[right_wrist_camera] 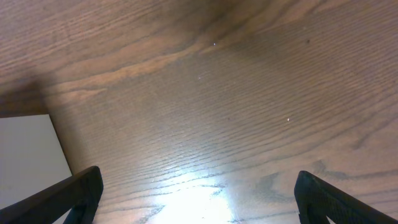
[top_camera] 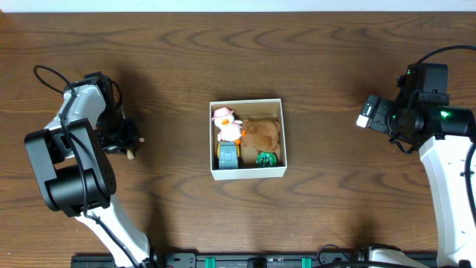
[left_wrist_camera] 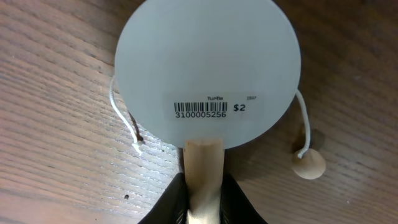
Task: Pack container
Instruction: 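Carry the paddle toy with left gripper into the box and release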
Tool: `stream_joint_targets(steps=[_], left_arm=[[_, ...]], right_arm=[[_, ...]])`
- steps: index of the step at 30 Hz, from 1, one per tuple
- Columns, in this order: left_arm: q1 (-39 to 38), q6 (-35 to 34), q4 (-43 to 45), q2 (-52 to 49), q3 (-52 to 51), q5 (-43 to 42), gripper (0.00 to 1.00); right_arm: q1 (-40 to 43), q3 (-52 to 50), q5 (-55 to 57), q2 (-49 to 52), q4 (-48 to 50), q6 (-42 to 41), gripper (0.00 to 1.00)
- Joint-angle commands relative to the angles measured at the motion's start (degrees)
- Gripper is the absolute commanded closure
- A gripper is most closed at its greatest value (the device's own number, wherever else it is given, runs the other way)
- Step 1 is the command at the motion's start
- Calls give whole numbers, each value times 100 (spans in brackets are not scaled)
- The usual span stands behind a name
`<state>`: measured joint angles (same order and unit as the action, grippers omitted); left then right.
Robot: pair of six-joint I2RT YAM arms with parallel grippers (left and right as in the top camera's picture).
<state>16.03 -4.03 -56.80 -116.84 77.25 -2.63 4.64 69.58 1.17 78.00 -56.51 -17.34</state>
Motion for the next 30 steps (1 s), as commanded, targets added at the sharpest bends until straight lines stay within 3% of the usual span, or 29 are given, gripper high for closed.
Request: stream_joint_targets(steps=[1, 3, 8, 13, 21, 26, 30], left_arm=[[28, 35, -81, -17, -44, 7, 90], [28, 35, -101, -13, -37, 7, 94], [-37, -177, -389, 190, 247, -44, 94], [-529, -203, -623, 1034, 728, -254, 94], [-2719, 83, -570, 2710, 887, -319, 94], [-4168, 70, -568, 2800, 846, -317, 94], [-4802, -348, -479, 2551, 619, -33, 94]], right_arm=[[17, 4, -13, 24, -4, 72, 1], [17, 4, -13, 24, -4, 72, 1], [17, 4, -13, 24, -4, 72, 1], [17, 4, -13, 24, 7, 70, 1], [17, 4, -13, 24, 15, 70, 1], [17, 4, -13, 24, 13, 70, 1], [17, 4, -13, 24, -11, 72, 1]])
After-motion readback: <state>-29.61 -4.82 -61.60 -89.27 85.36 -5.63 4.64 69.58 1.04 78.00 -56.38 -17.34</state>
